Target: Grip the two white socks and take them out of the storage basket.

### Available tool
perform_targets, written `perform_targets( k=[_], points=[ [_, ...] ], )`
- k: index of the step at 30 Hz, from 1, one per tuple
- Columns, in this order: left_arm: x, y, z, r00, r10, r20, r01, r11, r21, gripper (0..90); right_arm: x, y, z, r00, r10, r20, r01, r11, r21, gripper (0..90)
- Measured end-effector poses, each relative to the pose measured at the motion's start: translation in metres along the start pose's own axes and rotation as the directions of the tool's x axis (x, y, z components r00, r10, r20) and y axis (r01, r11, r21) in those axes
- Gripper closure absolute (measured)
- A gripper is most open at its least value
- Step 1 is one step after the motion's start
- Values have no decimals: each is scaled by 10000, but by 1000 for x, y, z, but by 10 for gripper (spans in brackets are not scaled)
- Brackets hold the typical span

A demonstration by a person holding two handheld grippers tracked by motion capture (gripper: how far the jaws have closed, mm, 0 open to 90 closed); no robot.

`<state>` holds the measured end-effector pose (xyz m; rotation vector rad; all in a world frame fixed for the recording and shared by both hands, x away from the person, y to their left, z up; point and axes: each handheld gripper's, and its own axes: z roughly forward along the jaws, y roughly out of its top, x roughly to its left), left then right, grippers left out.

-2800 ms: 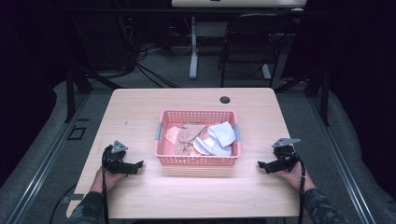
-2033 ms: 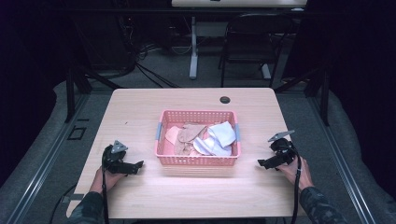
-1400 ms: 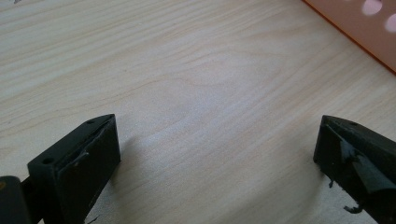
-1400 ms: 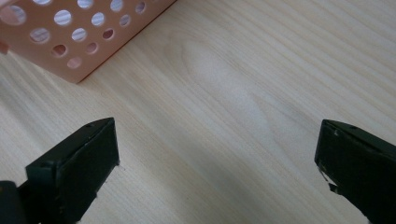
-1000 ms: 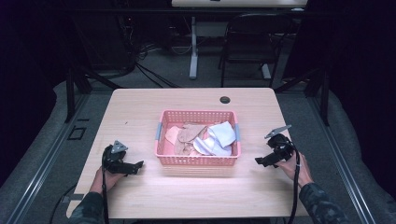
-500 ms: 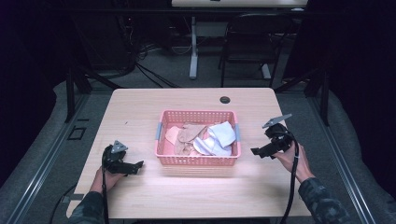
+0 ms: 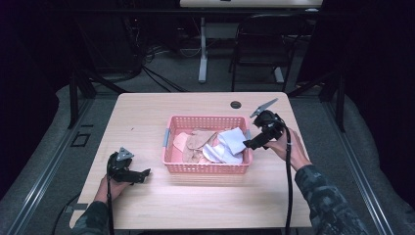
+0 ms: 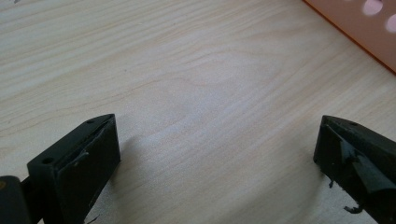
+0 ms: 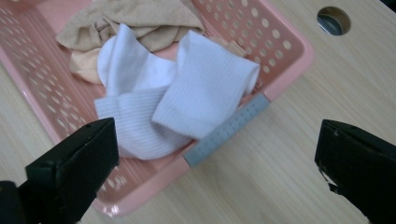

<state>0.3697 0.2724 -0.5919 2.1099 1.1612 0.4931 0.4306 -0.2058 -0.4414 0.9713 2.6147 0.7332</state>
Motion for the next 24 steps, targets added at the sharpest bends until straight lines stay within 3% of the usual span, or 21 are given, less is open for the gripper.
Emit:
perform_targets(
  k=[4,11,24],
  points=[
    [0,0,0,10000,-9,0,9,10000,-3,3,6,20,11,9995,-276,-121,278,9995,149,0],
    [0,0,0,10000,-14,6,14,10000,-15,3,14,46,42,9974,-721,-81,726,9930,928,0],
    [0,0,0,10000,-5,8,5,10000,-8,3,17,58,89,9987,-516,16,506,9843,1688,21]
  ],
)
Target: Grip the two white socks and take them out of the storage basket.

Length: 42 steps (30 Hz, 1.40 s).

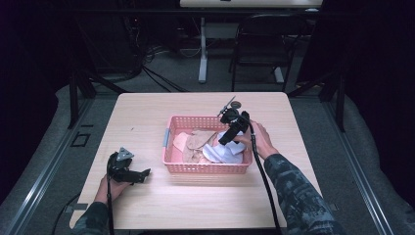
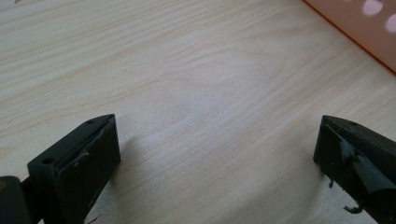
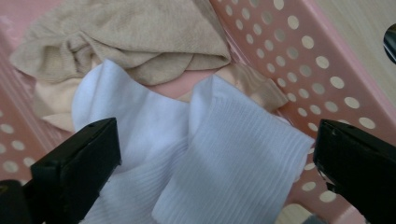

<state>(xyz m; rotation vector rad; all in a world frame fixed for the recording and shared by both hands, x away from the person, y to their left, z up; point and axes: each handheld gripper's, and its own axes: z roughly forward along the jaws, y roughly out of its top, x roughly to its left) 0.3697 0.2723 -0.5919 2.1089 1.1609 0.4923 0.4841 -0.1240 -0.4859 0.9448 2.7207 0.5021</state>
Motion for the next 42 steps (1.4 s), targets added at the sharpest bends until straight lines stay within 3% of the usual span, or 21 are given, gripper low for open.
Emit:
perform_targets(
  k=[3,8,15,16,18,21,22,25,30,33,38,42],
  points=[
    [0,0,0,10000,-3,10,3,10000,-8,3,-1,3,12,9984,181,535,-215,9977,649,89],
    [0,0,0,10000,-20,18,20,10000,-26,3,-1,3,25,9942,450,976,-556,9926,1083,183],
    [0,0,0,10000,-21,3,21,10000,-17,3,1,4,36,9886,484,1427,-690,9873,1432,302],
    [0,0,0,10000,-23,1,23,10000,-20,3,1,4,38,9876,557,1469,-773,9863,1455,398],
    [0,0,0,10000,-54,3,54,10000,-17,4,0,5,38,9881,495,1456,-729,9844,1602,441],
    [0,0,0,10000,-50,-3,50,10000,-16,4,-1,3,39,9900,627,1262,-828,9835,1605,641],
    [0,0,0,10000,-27,-5,26,10000,-19,4,-1,3,39,9900,627,1262,-828,9835,1605,641],
    [0,0,0,10000,-50,-4,50,10000,-14,4,-3,1,37,9913,794,1053,-949,9839,1516,771],
    [0,0,0,10000,-25,-4,25,10000,-17,4,-6,-2,31,9919,916,878,-1036,9842,1435,822],
    [0,0,0,10000,-55,-3,55,10000,-16,3,-5,-2,26,9920,986,789,-1072,9879,1125,829],
    [0,0,0,10000,-9,-3,9,10000,-1,4,-3,-1,5,9928,962,709,-996,9940,454,833],
    [0,0,0,10000,-25,-3,25,10000,-15,4,-1,0,-6,9942,777,746,-800,9964,275,834]
  ],
)
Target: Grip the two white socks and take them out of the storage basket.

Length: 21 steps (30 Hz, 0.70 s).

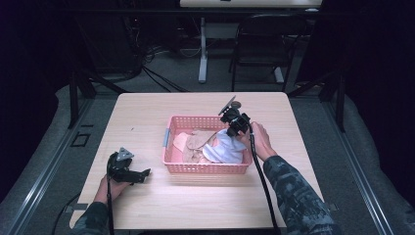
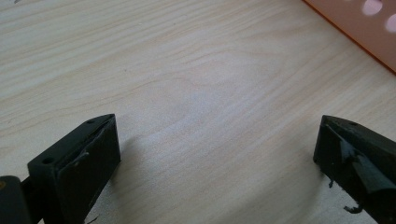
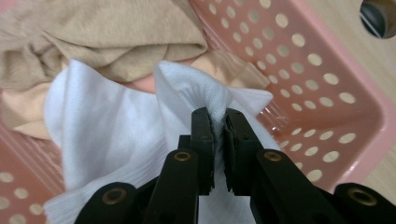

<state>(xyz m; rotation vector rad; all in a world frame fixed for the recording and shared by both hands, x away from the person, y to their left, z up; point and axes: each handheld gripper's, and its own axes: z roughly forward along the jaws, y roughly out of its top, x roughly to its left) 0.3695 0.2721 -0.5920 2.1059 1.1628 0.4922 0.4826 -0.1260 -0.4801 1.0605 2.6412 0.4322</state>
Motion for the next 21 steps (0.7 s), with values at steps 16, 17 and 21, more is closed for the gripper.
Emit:
perform_targets(
  k=[16,17,21],
  points=[
    [0,0,0,10000,1,-15,-1,10000,-1,4,-8,-2,-55,9997,249,-72,-258,9832,-1806,835],
    [0,0,0,10000,-30,-15,30,10000,0,4,-10,-1,-63,9998,207,-63,-216,9821,-1872,835],
    [0,0,0,10000,-29,-15,29,10000,-1,4,-12,-1,-73,9996,250,-112,-268,9769,-2119,835]
  ],
)
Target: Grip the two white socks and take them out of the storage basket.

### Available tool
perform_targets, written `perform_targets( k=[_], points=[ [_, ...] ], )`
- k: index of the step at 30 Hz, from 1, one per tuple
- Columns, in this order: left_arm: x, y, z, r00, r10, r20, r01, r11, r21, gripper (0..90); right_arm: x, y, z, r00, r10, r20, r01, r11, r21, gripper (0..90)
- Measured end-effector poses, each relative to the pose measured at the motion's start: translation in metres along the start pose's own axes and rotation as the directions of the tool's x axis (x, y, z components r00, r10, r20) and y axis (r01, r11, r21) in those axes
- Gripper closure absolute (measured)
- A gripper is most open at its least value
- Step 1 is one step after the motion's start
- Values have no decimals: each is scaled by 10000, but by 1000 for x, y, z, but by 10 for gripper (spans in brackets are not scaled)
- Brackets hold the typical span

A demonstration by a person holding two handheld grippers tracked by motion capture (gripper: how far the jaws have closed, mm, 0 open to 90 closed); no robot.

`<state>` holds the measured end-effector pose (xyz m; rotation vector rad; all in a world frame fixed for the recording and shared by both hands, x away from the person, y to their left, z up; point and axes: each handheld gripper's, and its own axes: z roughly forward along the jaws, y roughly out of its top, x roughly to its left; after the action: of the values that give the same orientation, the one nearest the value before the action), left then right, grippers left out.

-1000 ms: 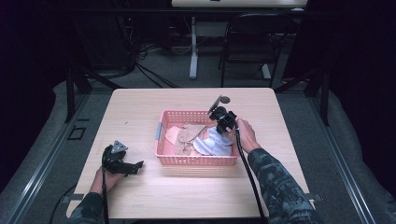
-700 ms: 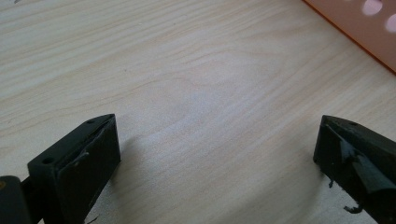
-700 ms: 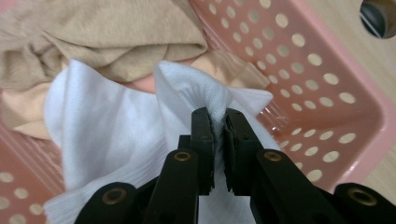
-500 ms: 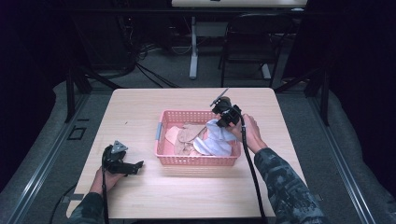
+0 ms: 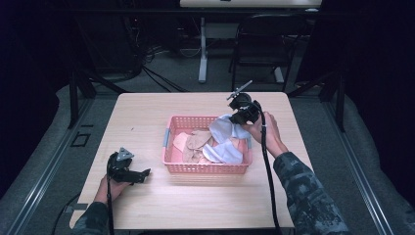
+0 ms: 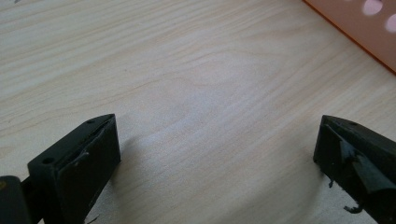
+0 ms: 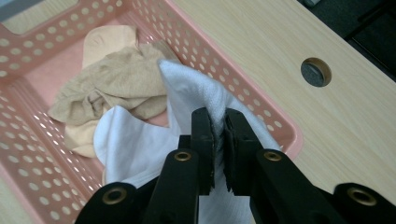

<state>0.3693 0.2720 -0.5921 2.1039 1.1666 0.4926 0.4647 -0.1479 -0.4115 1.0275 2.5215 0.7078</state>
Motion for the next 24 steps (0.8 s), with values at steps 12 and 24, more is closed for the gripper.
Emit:
perform_targets(
  k=[12,24],
  points=[
    [0,0,0,10000,-4,0,4,10000,-2,4,-3,10,-32,9999,-41,99,47,9979,-646,835],
    [0,0,0,10000,-12,-2,12,10000,-9,4,-10,14,-60,9994,106,332,-66,9930,-1177,835]
  ],
)
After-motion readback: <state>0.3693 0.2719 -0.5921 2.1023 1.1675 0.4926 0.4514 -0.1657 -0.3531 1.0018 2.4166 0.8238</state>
